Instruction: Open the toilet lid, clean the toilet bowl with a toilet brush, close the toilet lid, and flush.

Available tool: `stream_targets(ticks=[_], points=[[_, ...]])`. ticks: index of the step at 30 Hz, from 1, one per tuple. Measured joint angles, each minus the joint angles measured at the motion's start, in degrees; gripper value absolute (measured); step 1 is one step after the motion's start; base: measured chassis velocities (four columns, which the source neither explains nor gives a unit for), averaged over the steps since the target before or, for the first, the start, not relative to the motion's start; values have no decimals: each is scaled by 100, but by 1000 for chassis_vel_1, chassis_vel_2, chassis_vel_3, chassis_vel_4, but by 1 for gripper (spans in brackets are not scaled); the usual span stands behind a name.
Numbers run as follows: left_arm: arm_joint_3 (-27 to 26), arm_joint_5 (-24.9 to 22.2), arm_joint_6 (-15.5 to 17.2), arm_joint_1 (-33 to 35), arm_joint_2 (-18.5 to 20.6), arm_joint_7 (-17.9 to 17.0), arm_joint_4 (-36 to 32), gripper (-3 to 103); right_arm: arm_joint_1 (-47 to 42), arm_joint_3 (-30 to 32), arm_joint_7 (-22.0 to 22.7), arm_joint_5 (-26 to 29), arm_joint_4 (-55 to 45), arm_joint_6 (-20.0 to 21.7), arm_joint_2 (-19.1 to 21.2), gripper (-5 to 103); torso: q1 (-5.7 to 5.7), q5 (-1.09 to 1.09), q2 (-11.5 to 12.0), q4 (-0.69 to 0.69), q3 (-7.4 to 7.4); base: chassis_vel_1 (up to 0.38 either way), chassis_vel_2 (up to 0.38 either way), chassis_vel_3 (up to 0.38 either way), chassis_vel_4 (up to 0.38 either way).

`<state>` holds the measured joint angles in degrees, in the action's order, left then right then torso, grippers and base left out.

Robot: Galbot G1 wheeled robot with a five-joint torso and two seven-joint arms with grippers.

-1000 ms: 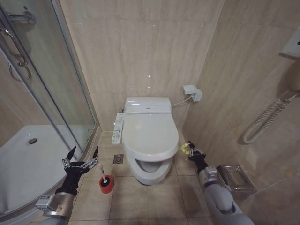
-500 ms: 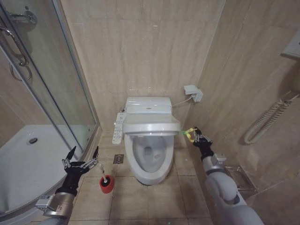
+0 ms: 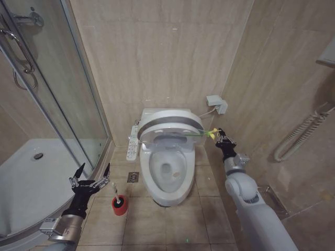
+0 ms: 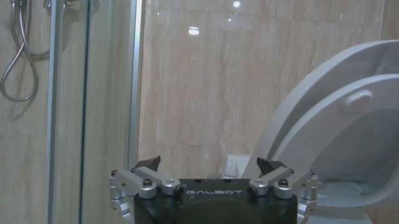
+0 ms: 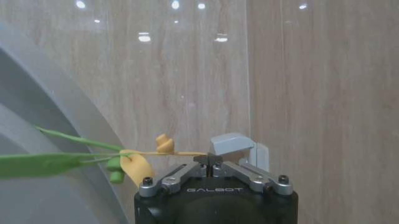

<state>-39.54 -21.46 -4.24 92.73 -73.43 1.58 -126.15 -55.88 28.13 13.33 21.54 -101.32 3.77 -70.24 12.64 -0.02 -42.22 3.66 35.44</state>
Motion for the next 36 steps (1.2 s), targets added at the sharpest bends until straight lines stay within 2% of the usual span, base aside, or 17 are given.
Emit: stream_targets(ticks=[9, 19, 36], points=[[0, 0, 0, 1, 0, 0, 0, 100, 840, -208, 56, 189, 765, 23, 26, 2, 0, 0, 0, 0, 0, 0, 0, 0, 0], [0, 0, 0, 0, 0, 0, 0, 100, 1875, -511, 122, 371, 1431, 239, -39, 2, 1, 1, 1, 4, 1, 0, 0, 0, 0], [0, 0, 0, 0, 0, 0, 0, 100, 2505, -907, 246, 722, 1974, 415, -80, 2, 1, 2, 1, 0, 1, 0, 0, 0, 0]])
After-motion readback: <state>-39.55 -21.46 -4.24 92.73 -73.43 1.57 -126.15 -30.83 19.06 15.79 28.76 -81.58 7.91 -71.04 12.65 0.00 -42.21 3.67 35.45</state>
